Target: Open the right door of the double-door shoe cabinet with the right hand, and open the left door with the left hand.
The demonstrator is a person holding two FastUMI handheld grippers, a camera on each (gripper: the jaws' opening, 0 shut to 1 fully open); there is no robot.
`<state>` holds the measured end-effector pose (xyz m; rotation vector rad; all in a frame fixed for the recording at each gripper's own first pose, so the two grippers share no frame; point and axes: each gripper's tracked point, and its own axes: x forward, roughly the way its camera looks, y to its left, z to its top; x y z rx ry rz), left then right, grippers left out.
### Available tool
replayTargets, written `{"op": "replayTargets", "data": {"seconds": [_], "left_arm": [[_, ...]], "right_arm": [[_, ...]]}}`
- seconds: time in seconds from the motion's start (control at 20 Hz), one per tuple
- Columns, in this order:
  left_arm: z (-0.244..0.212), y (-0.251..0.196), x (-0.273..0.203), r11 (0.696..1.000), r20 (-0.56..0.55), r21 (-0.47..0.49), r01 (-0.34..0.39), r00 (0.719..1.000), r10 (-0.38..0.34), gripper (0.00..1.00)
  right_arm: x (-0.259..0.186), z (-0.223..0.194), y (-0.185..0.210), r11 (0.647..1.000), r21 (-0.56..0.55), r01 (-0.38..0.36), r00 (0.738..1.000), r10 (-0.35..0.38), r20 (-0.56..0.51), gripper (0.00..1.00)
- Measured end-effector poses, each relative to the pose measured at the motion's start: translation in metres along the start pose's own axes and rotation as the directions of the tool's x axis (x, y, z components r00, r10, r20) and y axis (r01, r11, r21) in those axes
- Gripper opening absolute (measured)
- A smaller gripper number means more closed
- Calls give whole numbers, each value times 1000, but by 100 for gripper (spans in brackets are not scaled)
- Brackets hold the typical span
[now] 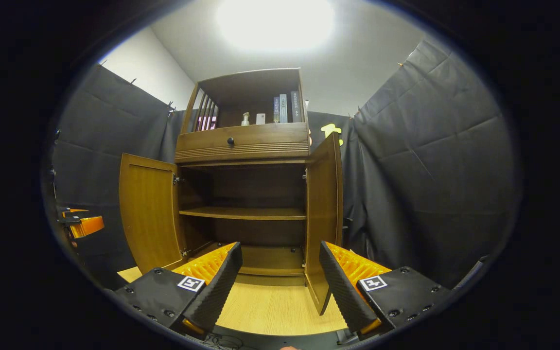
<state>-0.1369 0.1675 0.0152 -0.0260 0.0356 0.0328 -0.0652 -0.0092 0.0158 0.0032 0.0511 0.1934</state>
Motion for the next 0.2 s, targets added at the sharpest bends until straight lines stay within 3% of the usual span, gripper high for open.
{"op": "replayTargets", "data": {"seconds": [0.05, 0.2], "left_arm": [[1, 1, 0, 1000, 3, 6, 1, 1000, -1, 96], [4, -3, -1, 1000, 11, 16, 5, 1000, -5, 96]], "right_arm": [[-1, 0, -1, 1000, 1, 2, 1000, -2, 2, 96], [-1, -1, -3, 1000, 4, 8, 1000, -8, 1, 100]]}}
